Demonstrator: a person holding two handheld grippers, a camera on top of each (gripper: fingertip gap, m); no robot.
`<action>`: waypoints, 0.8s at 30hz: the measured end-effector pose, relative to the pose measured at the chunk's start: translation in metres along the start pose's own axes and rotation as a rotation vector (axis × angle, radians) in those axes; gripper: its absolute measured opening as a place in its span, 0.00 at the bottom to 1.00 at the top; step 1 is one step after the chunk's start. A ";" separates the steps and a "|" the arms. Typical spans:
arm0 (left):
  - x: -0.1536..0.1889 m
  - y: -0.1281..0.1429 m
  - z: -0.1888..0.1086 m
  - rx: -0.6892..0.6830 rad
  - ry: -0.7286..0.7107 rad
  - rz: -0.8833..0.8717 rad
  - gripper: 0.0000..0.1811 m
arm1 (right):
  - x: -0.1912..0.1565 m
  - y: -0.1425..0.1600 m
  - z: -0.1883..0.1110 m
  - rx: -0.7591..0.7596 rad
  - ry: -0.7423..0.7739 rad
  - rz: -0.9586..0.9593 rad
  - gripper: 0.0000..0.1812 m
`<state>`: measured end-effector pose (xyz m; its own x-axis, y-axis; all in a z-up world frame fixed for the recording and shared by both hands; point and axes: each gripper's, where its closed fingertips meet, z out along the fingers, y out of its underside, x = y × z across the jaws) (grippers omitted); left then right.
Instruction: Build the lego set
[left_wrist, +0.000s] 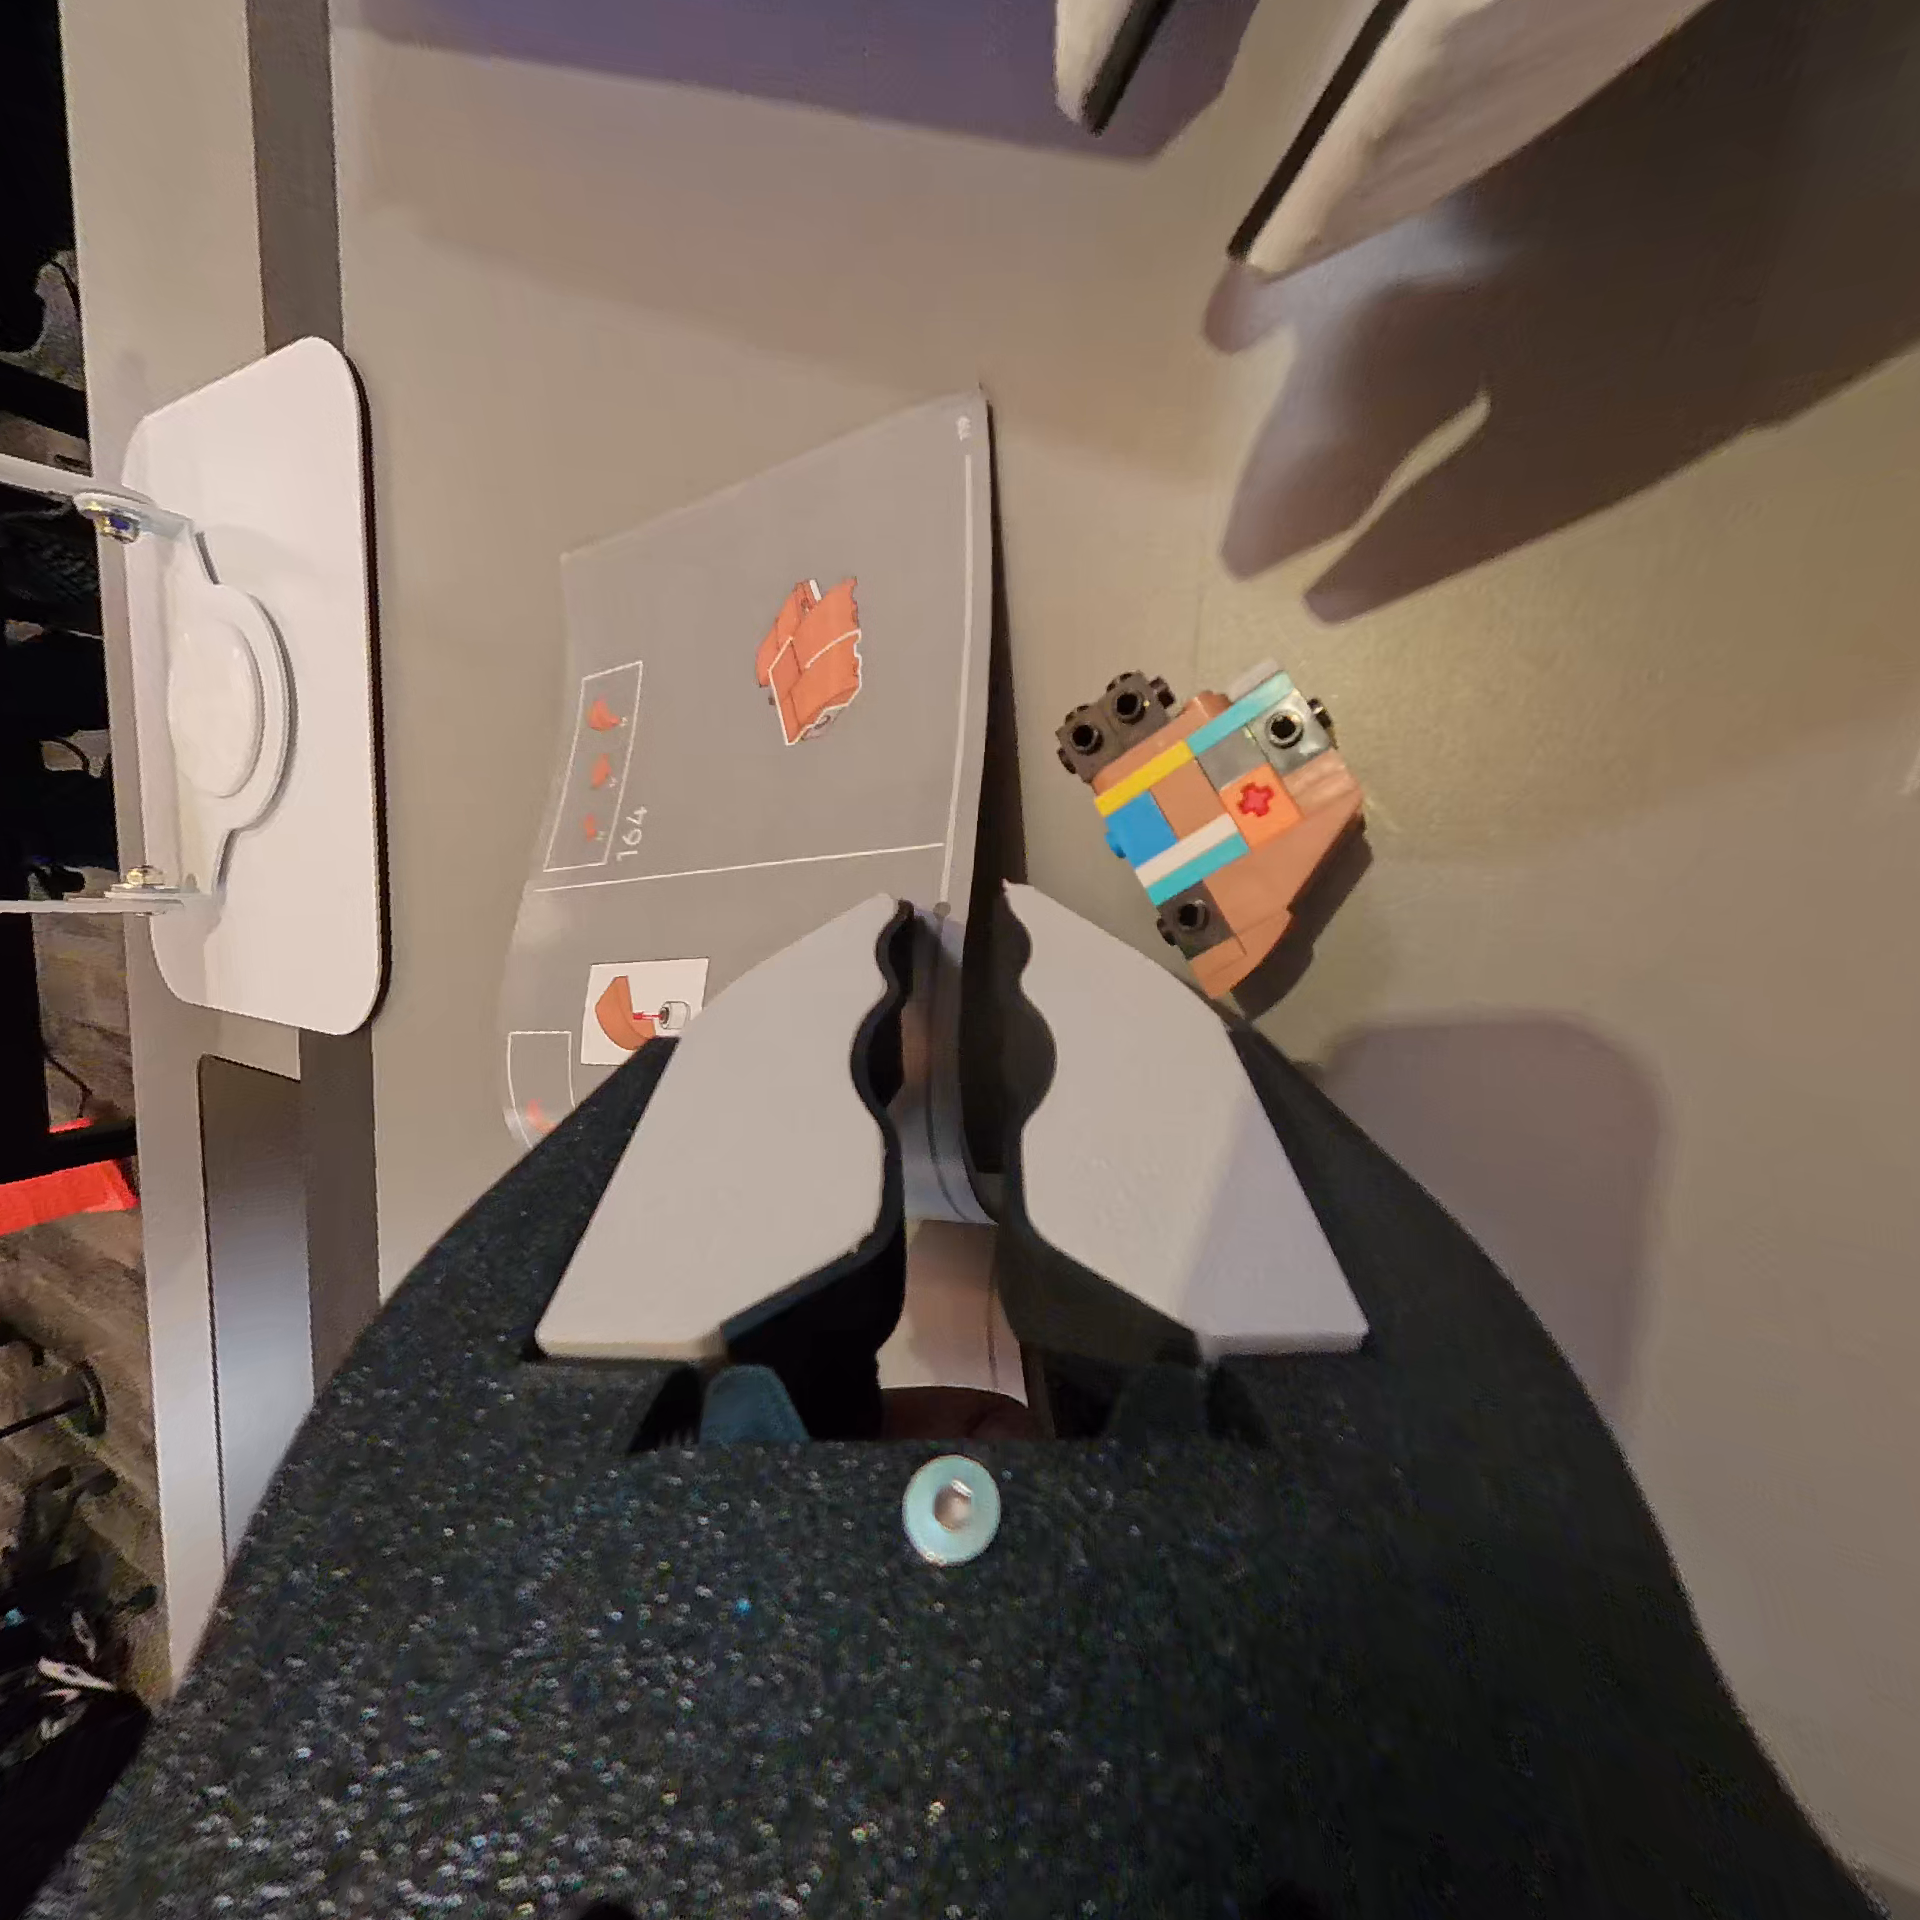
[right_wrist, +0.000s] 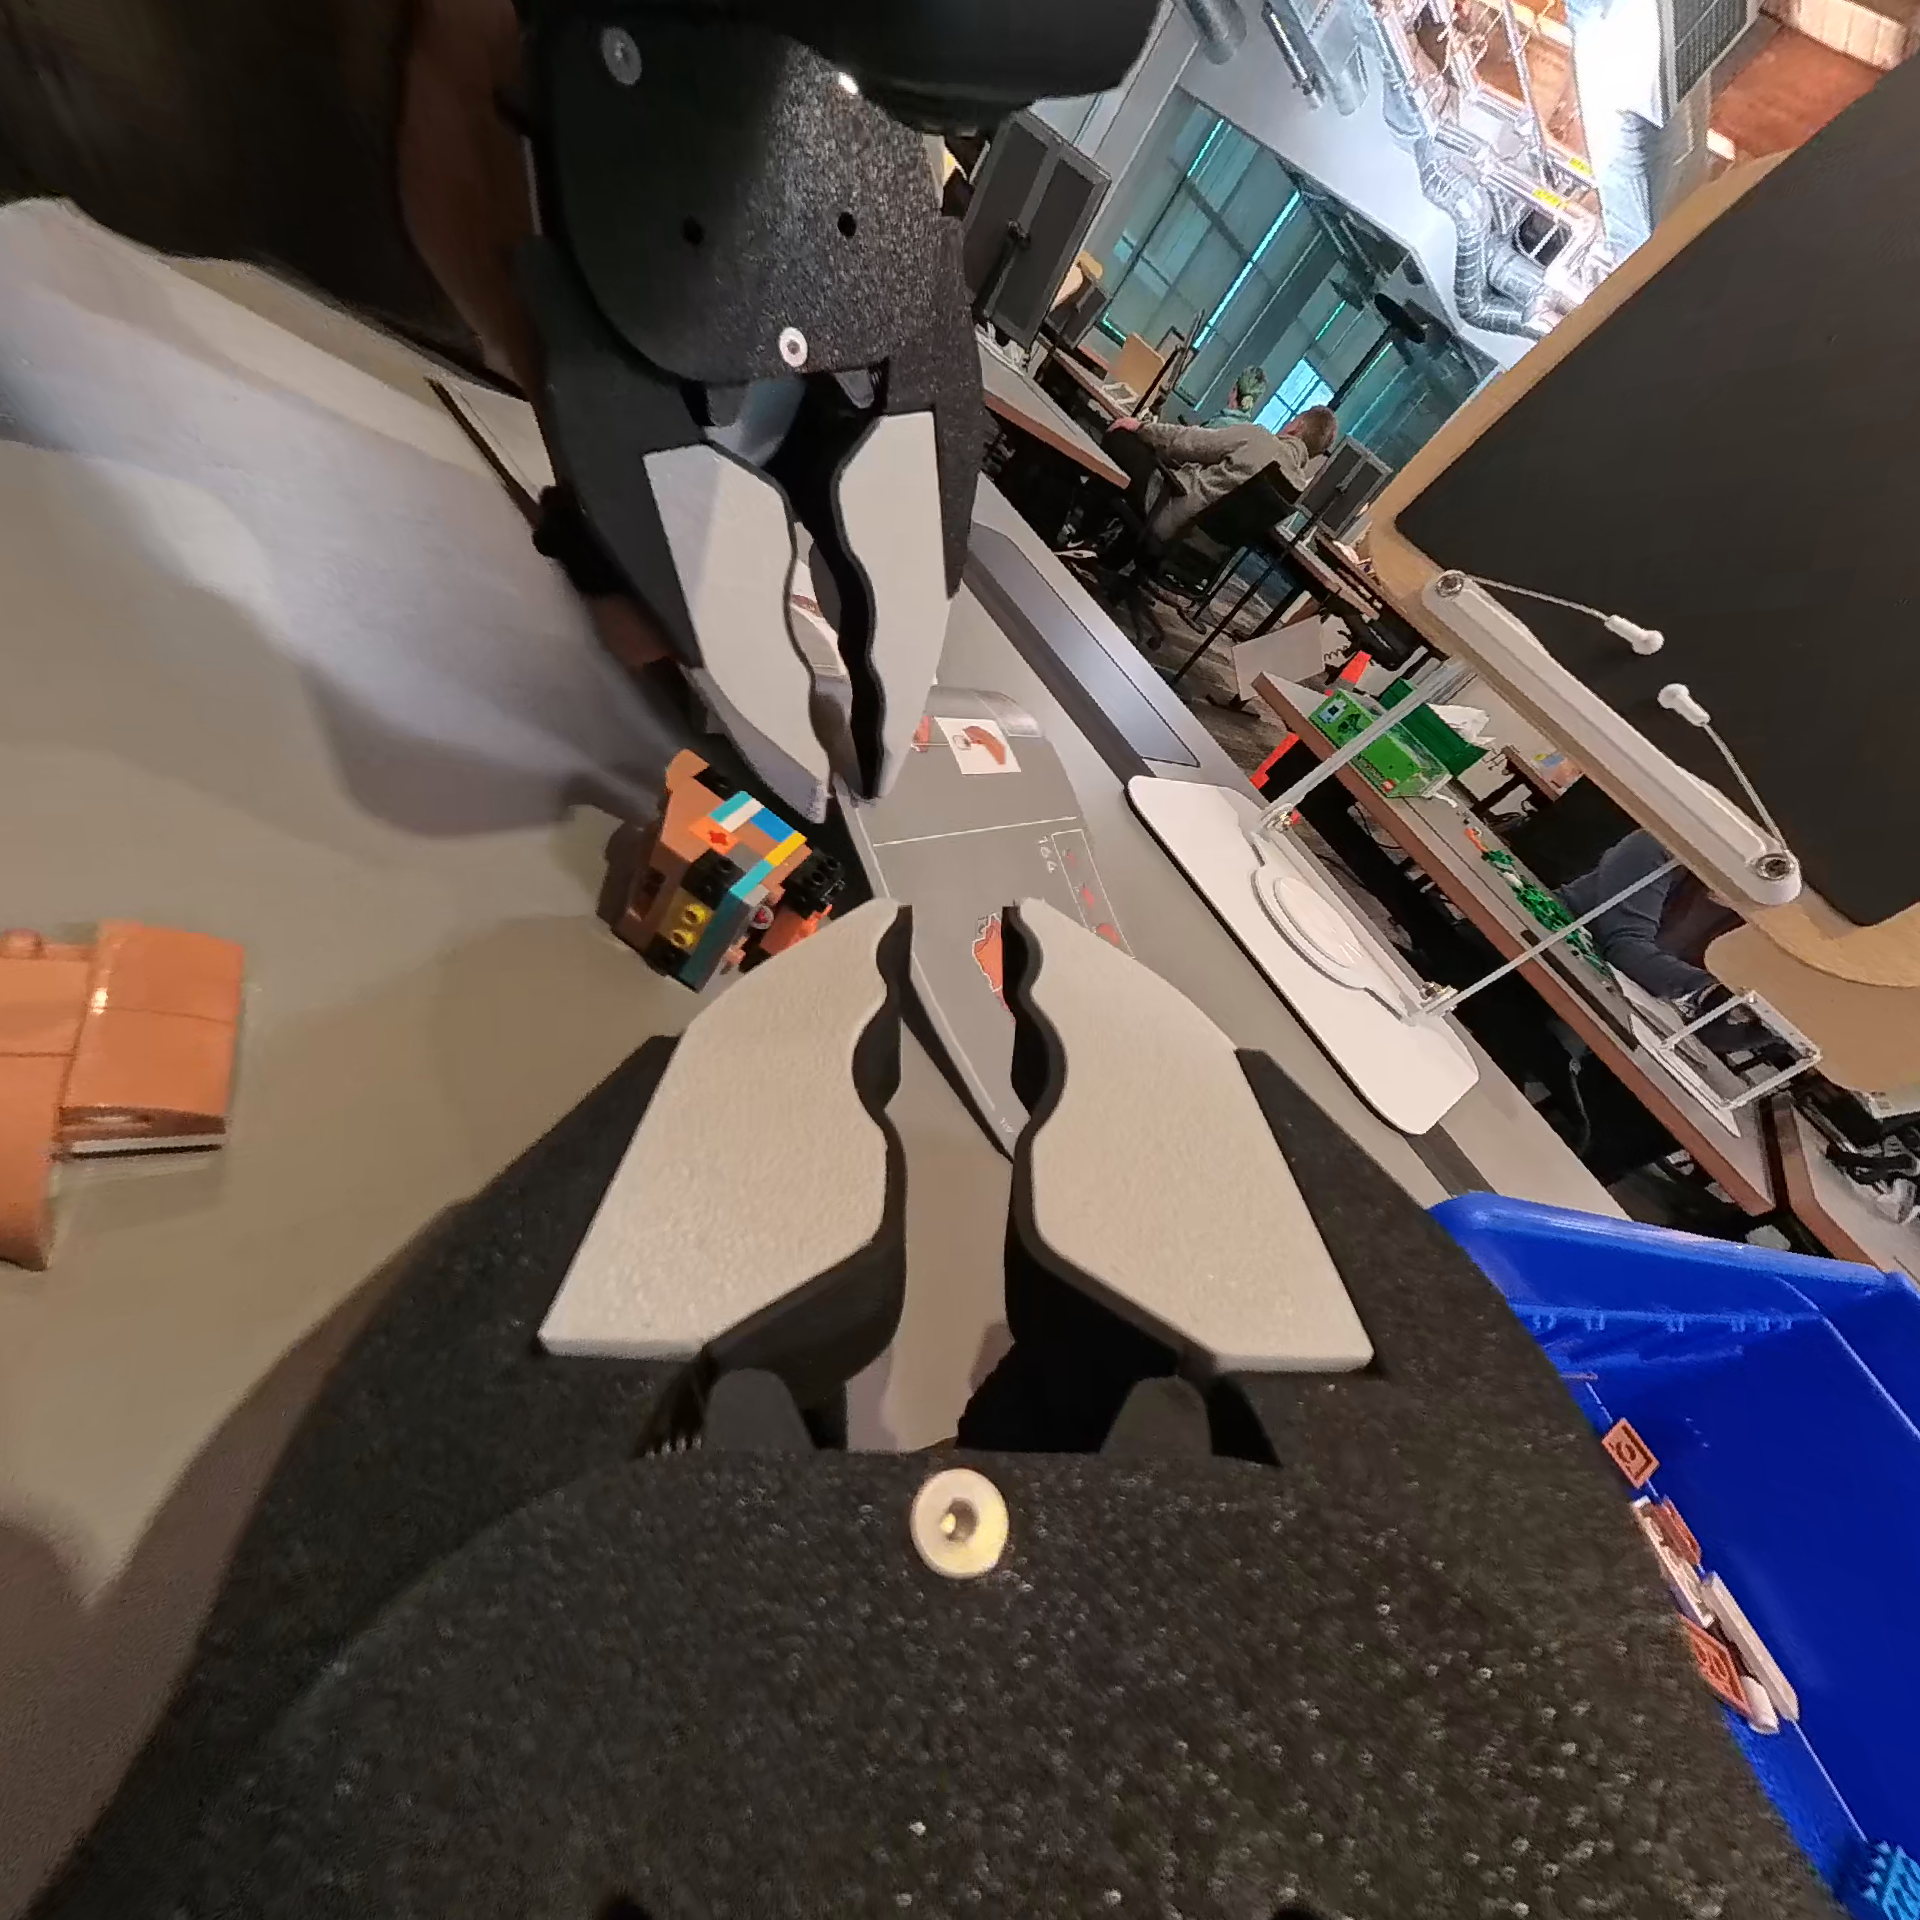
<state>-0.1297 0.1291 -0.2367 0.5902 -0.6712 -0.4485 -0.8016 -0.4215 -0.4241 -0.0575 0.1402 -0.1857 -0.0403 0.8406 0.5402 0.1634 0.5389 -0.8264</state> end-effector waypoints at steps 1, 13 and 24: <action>0.000 0.000 0.000 0.001 -0.001 0.004 0.08 | 0.000 0.000 0.000 -0.001 -0.001 -0.002 0.09; -0.002 0.008 -0.009 -0.039 -0.017 0.029 0.06 | -0.001 0.001 0.000 -0.006 -0.001 -0.015 0.09; -0.006 0.006 -0.009 0.007 -0.038 -0.004 0.07 | 0.000 0.002 0.000 -0.014 0.010 -0.025 0.09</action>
<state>-0.1388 0.1248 -0.2295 0.5964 -0.6460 -0.4765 -0.7989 -0.4197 -0.4309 -0.0575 0.1409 -0.1878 -0.0343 0.8260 0.5627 0.1761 0.5592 -0.8101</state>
